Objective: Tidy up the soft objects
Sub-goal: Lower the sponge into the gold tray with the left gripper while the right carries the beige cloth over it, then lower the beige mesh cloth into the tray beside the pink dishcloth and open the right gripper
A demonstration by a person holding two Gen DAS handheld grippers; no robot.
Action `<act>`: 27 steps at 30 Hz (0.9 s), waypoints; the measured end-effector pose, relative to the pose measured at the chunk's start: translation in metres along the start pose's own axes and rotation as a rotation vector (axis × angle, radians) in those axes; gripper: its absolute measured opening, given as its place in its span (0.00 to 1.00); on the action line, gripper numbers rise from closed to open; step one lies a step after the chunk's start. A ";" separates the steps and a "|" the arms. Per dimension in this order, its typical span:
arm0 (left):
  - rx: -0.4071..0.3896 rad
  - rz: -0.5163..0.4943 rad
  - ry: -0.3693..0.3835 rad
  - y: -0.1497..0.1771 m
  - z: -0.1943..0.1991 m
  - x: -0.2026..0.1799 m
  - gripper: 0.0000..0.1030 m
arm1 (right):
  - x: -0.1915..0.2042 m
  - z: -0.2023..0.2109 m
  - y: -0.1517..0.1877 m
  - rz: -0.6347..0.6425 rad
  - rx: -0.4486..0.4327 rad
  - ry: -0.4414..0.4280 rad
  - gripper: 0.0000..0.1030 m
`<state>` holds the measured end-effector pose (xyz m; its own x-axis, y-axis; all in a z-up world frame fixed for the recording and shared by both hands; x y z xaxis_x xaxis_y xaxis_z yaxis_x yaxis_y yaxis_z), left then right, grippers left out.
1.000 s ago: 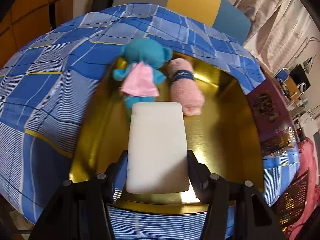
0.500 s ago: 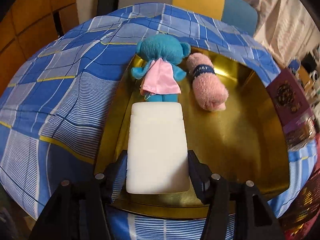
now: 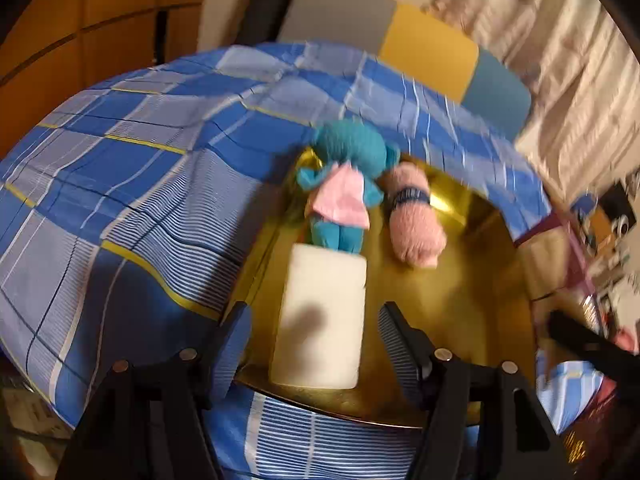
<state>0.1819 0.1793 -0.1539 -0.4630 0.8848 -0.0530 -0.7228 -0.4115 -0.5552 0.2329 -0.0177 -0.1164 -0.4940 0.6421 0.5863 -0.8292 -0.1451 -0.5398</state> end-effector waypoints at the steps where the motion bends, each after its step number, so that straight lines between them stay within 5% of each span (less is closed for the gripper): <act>1: -0.018 0.018 0.003 0.000 0.004 0.002 0.65 | -0.002 -0.005 -0.003 -0.002 0.003 0.011 0.43; 8: -0.095 0.059 0.017 -0.002 0.020 0.003 0.65 | -0.014 -0.036 -0.029 0.030 0.016 0.178 0.43; 13: -0.059 0.074 0.053 0.000 0.016 0.002 0.65 | -0.028 -0.054 -0.053 -0.004 -0.014 0.269 0.43; 27: -0.030 0.086 0.063 0.003 0.012 0.003 0.64 | -0.066 -0.093 -0.087 -0.078 -0.001 0.394 0.45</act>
<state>0.1721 0.1777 -0.1456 -0.4892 0.8586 -0.1531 -0.6653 -0.4809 -0.5711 0.3617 0.0226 -0.1642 -0.2912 0.8907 0.3490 -0.8599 -0.0838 -0.5036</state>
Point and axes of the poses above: each gripper's, at about its wrist camera, not at the fingertips, and z roughly against the way its jaws point, x to its left, y to its underside, the point moved 3 cm from there along -z, roughly the way its jaws point, and after that the axes turned 15 degrees about -y, right-handed, at the moved point
